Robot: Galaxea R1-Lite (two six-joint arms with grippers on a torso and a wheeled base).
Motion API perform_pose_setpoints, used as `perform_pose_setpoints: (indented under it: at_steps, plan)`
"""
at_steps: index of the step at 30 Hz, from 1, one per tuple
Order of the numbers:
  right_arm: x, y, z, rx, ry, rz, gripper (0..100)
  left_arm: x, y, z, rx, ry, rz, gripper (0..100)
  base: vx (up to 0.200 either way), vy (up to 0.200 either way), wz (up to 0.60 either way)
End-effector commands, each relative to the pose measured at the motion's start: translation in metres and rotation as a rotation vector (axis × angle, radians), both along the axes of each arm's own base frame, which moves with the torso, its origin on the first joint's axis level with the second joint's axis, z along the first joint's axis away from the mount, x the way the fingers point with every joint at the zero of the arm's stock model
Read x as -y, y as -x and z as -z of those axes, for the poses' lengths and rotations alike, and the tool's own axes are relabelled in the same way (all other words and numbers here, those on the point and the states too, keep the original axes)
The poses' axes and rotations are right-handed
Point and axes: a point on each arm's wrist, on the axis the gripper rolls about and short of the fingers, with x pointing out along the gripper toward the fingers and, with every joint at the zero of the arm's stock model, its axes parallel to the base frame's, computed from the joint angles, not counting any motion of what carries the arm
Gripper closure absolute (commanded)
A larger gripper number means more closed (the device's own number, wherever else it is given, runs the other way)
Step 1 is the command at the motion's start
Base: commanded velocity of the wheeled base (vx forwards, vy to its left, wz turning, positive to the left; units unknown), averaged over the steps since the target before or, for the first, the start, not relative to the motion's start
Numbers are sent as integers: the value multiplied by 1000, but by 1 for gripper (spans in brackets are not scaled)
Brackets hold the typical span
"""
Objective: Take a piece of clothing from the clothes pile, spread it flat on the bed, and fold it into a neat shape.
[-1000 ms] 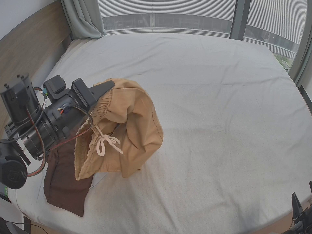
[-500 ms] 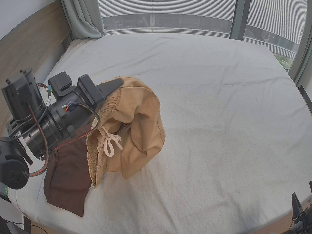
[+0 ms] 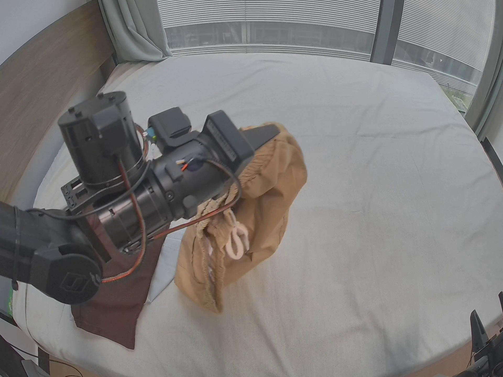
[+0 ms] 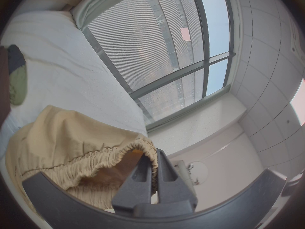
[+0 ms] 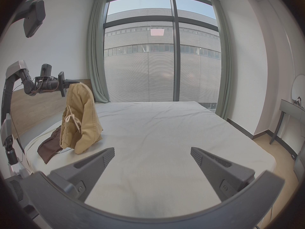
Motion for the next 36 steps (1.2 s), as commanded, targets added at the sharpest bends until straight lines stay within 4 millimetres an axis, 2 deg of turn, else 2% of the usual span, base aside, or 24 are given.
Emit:
perform_pose_setpoints:
  at_steps: [1, 6, 7, 8, 9, 10, 13, 15, 17, 19, 20, 21, 22, 23, 24, 25, 27, 30, 32, 36]
  plan:
    - [0, 0, 5, -1, 0, 0, 0, 36, 10, -25, 6, 114, 141, 100, 0, 0, 0]
    - [0, 0, 5, -1, 0, 0, 0, 54, 30, -62, 38, 239, 246, 100, 0, 0, 0]
    - [0, 0, 5, -1, -2, 0, 0, 54, 30, -63, 40, 245, 249, 100, 0, 0, 0]
    - [0, 0, 5, -1, -2, 0, 0, 57, 36, -78, 44, 308, 271, 100, 0, 0, 0]
    - [0, 0, 5, -1, -2, 0, 0, 56, 37, -82, 43, 327, 274, 100, 0, 0, 0]
    - [0, 0, 5, -1, -2, 0, 0, 54, 38, -90, 38, 360, 275, 100, 0, 0, 0]
    - [0, 0, 5, -1, -2, 0, 0, 43, 27, -96, 39, 389, 218, 100, 0, 0, 0]
    - [0, 0, 5, -1, -2, 0, 0, 26, 17, -95, 28, 383, 162, 100, 0, 0, 0]
    - [0, 0, 5, -1, -2, 0, 0, 17, 13, -90, 7, 364, 136, 100, 0, 0, 0]
    - [0, 0, 5, -1, -2, 0, 0, 8, 10, -82, -22, 330, 109, 100, 0, 0, 0]
    - [0, 0, 5, -1, -2, 0, 0, 1, 7, -70, -50, 298, 81, 100, 0, 0, 0]
    - [0, 0, 5, -1, -2, 0, 0, -2, 7, -61, -69, 275, 70, 100, 0, 0, 0]
    - [0, 0, 5, -1, -2, 0, 0, -2, 7, -61, -69, 275, 70, 100, 0, 0, 0]
    - [0, 0, 5, -1, -2, 0, 0, -6, 5, -46, -95, 237, 51, 100, 0, 0, 0]
    - [0, 0, 5, -1, -2, 0, 0, -6, 5, -46, -95, 237, 51, 100, 0, 0, 0]
    - [0, 0, 5, -1, -2, 0, 0, -14, 2, -16, -124, 136, 6, 100, 0, 0, 0]
    - [0, 0, 5, -1, -2, 0, 0, -20, 1, 3, -125, 79, -16, 100, 0, 0, 0]
    - [0, 0, 5, -1, -2, 0, 0, -24, 5, 20, -138, 60, -15, 100, 0, 0, 0]
    - [0, 0, 5, -1, -2, 0, 0, -29, 10, 39, -159, 31, -1, 100, 0, 0, 0]
    - [0, 0, 5, -1, -2, 0, 0, -35, 10, 60, -161, 0, -19, 100, 0, 0, 0]
